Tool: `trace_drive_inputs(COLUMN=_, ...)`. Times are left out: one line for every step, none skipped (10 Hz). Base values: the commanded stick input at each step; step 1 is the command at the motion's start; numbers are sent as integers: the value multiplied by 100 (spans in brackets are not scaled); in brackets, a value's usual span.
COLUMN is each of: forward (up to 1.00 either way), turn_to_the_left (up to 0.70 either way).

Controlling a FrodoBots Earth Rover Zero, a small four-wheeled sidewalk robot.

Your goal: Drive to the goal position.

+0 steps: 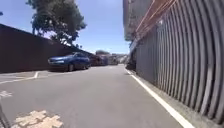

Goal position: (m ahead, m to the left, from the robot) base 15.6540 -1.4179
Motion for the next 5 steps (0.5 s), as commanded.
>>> trace_drive_inputs(forward=45, turn_to_the_left=0)
trace_drive_inputs(forward=45, turn_to_the_left=-9)
trace_drive_inputs(forward=45, turn_to_the_left=-27)
trace_drive_inputs(forward=45, turn_to_the_left=-27)
trace_drive_inputs(forward=45, turn_to_the_left=-27)
